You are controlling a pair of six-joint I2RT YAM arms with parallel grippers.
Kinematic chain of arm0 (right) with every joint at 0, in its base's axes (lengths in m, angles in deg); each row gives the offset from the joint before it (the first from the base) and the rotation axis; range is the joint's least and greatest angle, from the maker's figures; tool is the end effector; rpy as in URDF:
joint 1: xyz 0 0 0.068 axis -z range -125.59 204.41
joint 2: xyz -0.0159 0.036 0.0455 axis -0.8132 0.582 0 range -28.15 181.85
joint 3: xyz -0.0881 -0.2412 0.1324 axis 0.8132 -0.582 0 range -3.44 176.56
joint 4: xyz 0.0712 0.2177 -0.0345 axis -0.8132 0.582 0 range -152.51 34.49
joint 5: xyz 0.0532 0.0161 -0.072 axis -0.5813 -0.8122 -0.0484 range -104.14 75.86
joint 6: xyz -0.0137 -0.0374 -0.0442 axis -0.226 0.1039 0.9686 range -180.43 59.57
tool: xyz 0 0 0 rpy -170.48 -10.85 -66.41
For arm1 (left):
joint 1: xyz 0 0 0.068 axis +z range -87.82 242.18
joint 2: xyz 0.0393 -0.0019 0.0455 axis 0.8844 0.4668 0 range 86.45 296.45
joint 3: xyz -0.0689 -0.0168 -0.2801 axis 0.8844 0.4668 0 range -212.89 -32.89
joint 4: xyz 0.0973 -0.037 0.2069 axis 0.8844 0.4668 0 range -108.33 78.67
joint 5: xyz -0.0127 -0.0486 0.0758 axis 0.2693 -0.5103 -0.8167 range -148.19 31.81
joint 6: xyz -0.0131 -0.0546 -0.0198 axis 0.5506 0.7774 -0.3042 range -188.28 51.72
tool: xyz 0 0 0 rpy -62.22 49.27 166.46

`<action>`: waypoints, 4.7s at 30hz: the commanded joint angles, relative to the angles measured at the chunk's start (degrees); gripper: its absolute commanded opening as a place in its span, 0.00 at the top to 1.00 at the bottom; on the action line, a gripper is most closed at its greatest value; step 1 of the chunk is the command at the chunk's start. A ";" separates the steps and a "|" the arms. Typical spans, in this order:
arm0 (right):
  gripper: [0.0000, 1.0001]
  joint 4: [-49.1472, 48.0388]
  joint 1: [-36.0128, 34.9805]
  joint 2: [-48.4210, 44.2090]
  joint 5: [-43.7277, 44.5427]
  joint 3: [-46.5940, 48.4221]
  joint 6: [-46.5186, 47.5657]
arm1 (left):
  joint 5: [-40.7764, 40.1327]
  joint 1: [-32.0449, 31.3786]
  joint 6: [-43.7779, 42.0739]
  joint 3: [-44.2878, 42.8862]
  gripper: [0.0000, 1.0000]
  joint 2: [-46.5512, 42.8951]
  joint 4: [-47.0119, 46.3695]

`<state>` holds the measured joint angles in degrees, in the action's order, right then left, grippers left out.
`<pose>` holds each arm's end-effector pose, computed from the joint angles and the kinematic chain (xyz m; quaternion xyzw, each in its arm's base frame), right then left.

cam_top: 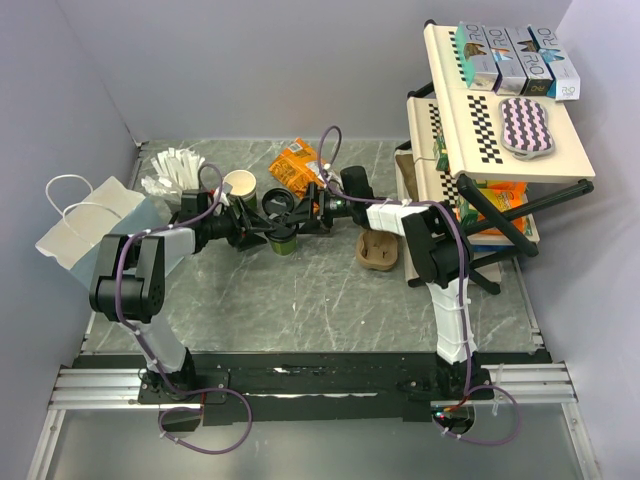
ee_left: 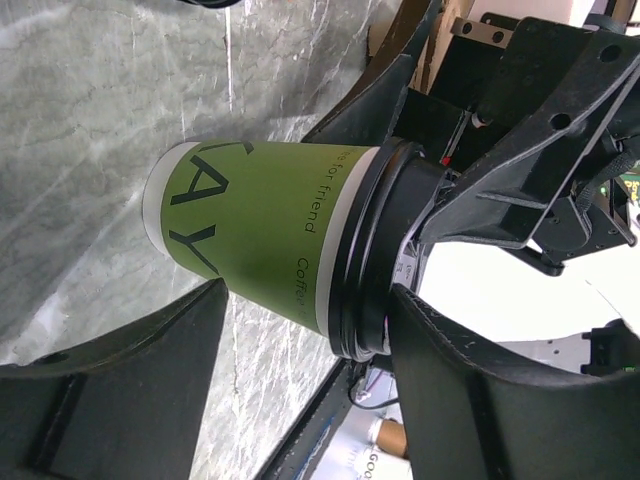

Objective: Pack the takeout coffee

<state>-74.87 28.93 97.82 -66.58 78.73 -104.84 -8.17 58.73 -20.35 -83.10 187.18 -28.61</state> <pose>0.4057 0.2317 0.1841 -0.0844 0.8073 0.5673 0.1389 0.3292 -0.0533 0.1972 -0.1465 0.8283 -0.5109 0.1774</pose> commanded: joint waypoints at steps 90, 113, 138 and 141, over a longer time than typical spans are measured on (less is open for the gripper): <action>0.09 21.50 0.60 -5.39 7.62 11.52 33.77 | 7.73 -7.81 -24.98 -24.75 0.24 11.33 12.39; 0.00 28.87 0.00 -24.98 1.64 0.36 76.37 | -2.10 -7.37 -38.68 -22.03 0.15 -12.02 24.16; 0.00 15.35 -11.80 -28.33 33.82 -17.41 61.40 | -3.62 -5.96 -3.45 8.21 0.16 -12.41 -13.53; 0.00 15.09 -10.65 -25.61 30.14 -15.47 57.08 | -1.16 -5.96 -1.78 6.10 0.17 -8.01 -16.17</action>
<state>-57.80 16.59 69.30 -33.73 59.30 -38.06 -13.76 52.77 -26.98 -73.99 175.01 -35.98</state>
